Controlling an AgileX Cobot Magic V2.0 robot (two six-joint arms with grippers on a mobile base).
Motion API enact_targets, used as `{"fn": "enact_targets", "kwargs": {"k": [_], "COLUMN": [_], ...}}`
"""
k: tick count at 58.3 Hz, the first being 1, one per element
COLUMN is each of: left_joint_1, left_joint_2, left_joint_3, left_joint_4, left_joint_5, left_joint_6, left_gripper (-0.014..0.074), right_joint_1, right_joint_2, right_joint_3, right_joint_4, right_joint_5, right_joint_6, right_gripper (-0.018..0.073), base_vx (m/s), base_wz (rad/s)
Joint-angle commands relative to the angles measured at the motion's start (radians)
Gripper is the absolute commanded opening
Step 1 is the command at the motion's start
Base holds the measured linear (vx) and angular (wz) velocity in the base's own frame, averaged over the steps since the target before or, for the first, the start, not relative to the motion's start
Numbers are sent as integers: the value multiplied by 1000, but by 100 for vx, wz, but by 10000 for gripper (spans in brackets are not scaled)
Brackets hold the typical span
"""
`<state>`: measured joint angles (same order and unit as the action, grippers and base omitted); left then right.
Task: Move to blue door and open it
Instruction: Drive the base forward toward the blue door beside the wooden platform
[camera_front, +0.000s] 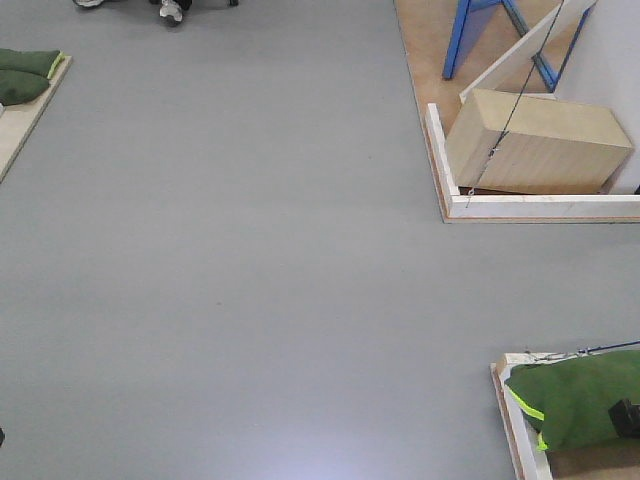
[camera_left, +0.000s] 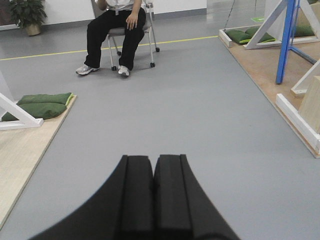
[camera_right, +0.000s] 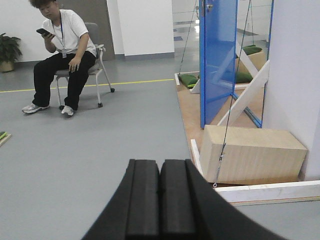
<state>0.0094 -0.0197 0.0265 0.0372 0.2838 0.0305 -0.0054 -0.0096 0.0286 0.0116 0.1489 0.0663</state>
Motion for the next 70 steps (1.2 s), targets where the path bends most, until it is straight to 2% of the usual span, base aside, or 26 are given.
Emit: {"fn": "enact_targets", "kwargs": {"k": [1,70], "left_joint_1": [3,3], "left_joint_2": [-9,-9], "left_joint_3": [4,4], "left_joint_4": [-8,-8], "left_joint_5": [-86,-86], "left_joint_6": [-3,-3], "left_gripper": [70,70], "right_joint_1": [2,2], "right_joint_2": [-18,-20], "right_joint_3": [20,20], "right_joint_4": [-3,-3], "right_joint_5": [-84,-84], "right_joint_6": [0,0], "right_gripper": [2,2], "base_vx": [0,3], "base_wz": [0,0]}}
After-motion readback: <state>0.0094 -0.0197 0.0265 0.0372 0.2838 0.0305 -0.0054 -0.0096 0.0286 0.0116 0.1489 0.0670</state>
